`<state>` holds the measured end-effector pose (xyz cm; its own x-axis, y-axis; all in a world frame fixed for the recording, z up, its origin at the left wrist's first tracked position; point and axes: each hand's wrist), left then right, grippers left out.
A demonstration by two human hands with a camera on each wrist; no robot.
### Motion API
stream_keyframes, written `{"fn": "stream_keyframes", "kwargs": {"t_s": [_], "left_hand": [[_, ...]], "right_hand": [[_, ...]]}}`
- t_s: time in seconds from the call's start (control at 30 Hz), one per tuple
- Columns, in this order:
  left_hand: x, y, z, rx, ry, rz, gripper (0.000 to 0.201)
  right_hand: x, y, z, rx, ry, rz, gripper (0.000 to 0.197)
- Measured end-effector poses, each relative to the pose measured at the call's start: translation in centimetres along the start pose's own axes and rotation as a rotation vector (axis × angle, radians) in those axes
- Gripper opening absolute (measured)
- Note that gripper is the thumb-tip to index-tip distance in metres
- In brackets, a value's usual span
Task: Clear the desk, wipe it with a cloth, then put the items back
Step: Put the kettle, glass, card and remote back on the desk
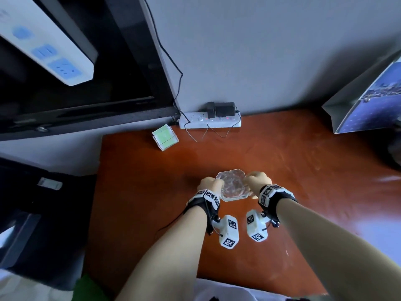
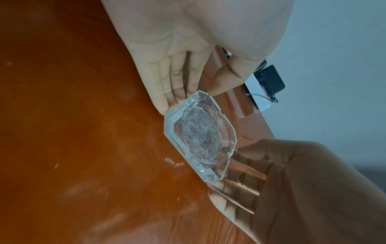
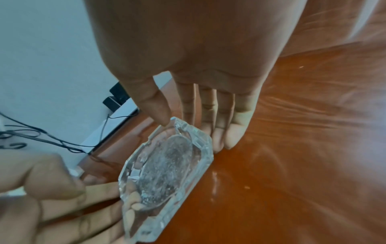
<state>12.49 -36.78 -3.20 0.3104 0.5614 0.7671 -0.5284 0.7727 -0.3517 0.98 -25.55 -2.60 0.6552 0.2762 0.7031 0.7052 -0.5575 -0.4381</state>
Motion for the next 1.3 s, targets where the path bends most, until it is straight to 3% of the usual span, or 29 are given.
{"fn": "stream_keyframes", "kwargs": {"t_s": [0.13,0.27,0.6,0.73,1.0,1.3], "left_hand": [[-2.5,-3.1,1.3,0.084,-0.011,0.058,0.04],[-6.0,-5.4,1.8,0.142,-0.032,0.097,0.03],[-8.3,-8.8,5.3,0.159,-0.05,0.136,0.021],[-9.4,-9.7,6.0,0.114,-0.078,0.199,0.005],[-11.0,-10.8,6.6,0.044,-0.079,0.222,0.011],[-9.1,-12.2,7.1,-0.036,0.065,0.214,0.008]], "right_hand": [[-1.2,2.3,-3.8,-0.019,-0.057,-0.023,0.011],[-2.8,4.3,-6.6,-0.025,-0.066,-0.047,0.016],[-5.6,7.3,-10.5,-0.055,-0.053,-0.046,0.023],[-6.2,8.2,-11.5,-0.083,-0.043,-0.042,0.023],[-6.8,9.2,-13.0,-0.117,-0.059,-0.049,0.027],[-6.7,9.9,-13.6,-0.162,-0.076,-0.066,0.029]]}}
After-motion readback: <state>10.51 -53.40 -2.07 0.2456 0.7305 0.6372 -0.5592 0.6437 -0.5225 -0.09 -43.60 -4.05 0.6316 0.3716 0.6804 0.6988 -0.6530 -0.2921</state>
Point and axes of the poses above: each hand's wrist, its own x-axis away from the middle knuckle, its own y-axis out of the palm, z = x × y, and after that the axes turned 5 degrees about -x, right-handed
